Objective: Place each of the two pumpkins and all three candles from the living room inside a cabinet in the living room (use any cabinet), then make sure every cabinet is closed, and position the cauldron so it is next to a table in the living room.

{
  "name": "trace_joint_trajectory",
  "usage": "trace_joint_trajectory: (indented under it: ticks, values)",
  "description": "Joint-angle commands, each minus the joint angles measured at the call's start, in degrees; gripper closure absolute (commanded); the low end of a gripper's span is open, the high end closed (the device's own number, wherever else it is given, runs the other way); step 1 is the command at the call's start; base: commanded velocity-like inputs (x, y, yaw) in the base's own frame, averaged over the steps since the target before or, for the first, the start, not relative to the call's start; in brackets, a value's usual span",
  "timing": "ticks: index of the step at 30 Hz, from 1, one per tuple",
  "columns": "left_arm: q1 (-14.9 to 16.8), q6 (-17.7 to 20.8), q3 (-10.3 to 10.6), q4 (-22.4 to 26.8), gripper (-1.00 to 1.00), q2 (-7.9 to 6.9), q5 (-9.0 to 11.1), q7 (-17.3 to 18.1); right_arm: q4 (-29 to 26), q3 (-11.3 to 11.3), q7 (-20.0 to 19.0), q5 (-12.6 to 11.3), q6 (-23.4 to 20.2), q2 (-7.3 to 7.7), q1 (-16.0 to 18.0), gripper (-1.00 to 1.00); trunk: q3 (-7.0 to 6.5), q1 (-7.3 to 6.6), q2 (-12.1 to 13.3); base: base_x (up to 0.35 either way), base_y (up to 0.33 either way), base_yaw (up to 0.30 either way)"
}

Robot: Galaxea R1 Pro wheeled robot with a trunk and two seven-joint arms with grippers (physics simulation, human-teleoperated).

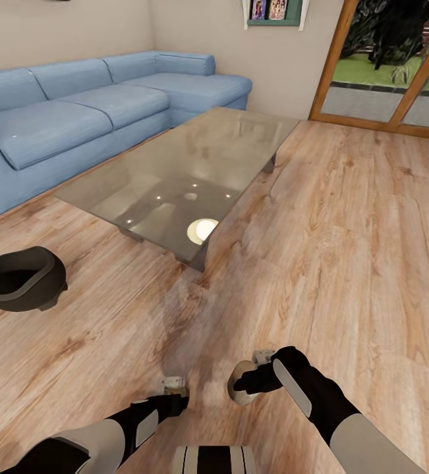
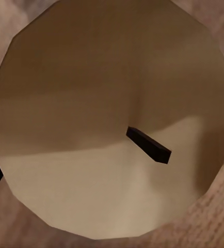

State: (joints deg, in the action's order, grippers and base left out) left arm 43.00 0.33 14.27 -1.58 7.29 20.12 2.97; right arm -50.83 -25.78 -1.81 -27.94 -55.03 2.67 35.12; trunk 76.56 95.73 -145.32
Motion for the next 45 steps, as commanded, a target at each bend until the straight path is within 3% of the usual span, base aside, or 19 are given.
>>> trace_joint_trajectory:
  ticks: [1, 4, 24, 45]
  values:
    - [0.1, 0.0, 0.4, -0.2, 1.0, 0.02, 0.6, 0.2, -0.1, -0.2, -0.2, 0.2, -0.2, 0.06, 0.0, 1.0, 0.04, -0.01, 0.0, 0.0, 0.0, 0.0]
    - [0.1, 0.0, 0.4, -0.2, 1.0, 0.02, 0.6, 0.2, -0.1, -0.2, -0.2, 0.2, -0.1, 0.05, 0.0, 1.0, 0.04, -0.01, 0.0, 0.0, 0.0, 0.0]
    - [0.1, 0.1, 0.4, -0.3, 1.0, 0.27, 0.5, 0.2, 0.4, -0.2, 0.1, 0.4, 0.2, 0.05, 0.0, 1.0, -4.41, -0.52, 0.3, 0.0, 0.0, -0.003]
    - [0.1, 0.6, 0.5, -0.4, 1.0, 0.35, 0.5, 0.2, 1.1, 0.0, 0.0, 0.3, 0.3, 0.05, 0.0, 1.0, -9.56, -1.07, 0.5, 0.0, 0.0, -0.186]
